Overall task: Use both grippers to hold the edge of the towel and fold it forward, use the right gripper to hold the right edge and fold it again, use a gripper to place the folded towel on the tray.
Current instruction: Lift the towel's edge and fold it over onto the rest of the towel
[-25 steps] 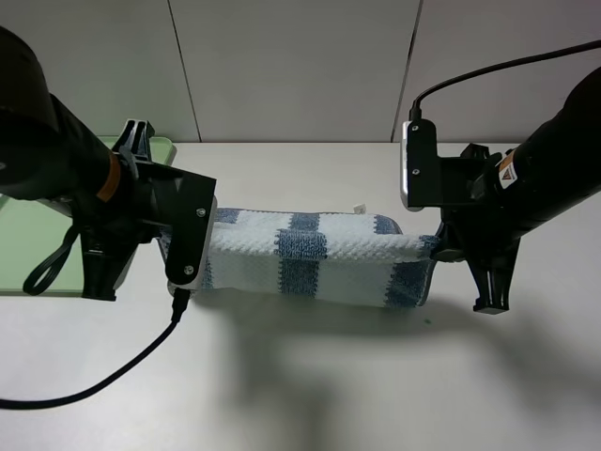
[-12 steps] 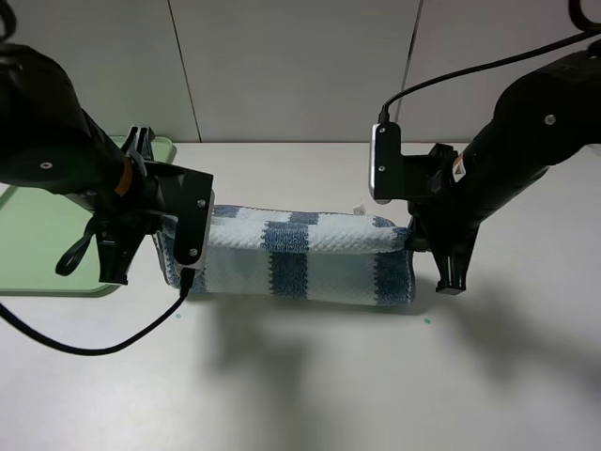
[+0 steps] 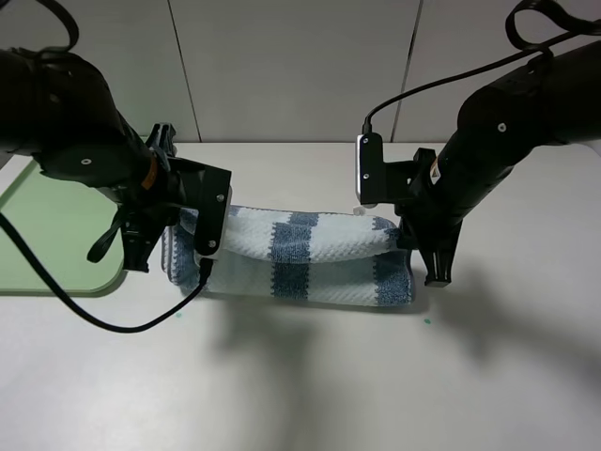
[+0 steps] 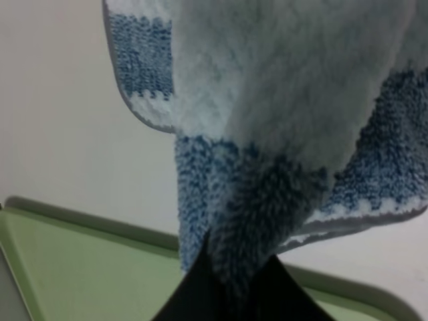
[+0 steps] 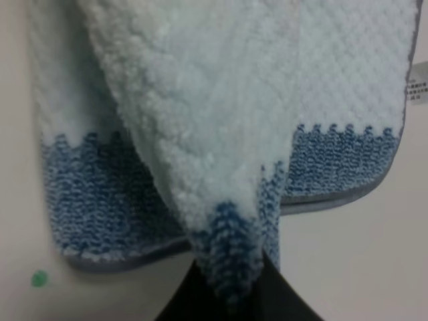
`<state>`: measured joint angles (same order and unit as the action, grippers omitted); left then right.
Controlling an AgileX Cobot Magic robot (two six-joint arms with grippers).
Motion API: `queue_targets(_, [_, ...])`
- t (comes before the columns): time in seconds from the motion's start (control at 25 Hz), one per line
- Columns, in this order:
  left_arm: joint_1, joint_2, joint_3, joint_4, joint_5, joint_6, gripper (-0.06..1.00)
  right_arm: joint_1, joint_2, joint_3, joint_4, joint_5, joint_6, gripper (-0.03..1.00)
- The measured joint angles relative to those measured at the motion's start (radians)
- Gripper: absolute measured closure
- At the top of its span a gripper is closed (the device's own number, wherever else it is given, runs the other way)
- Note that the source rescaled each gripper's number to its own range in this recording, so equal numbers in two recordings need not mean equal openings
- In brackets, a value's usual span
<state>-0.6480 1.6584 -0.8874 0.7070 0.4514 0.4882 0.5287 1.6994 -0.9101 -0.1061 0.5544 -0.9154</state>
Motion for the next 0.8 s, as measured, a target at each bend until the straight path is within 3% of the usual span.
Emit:
queue_targets(0.36, [0.0,0.041,-0.017,0.001,-0.005,-0.022,0.94,-0.074,0.0,-0.002,-0.002,-0.03,0.02,0.97])
queue_targets(0.8, [0.0,0.045,-0.017,0.007,-0.014,-0.069,0.94,-0.081,0.0,-0.002,0.0,-0.031,0.023,0.97])
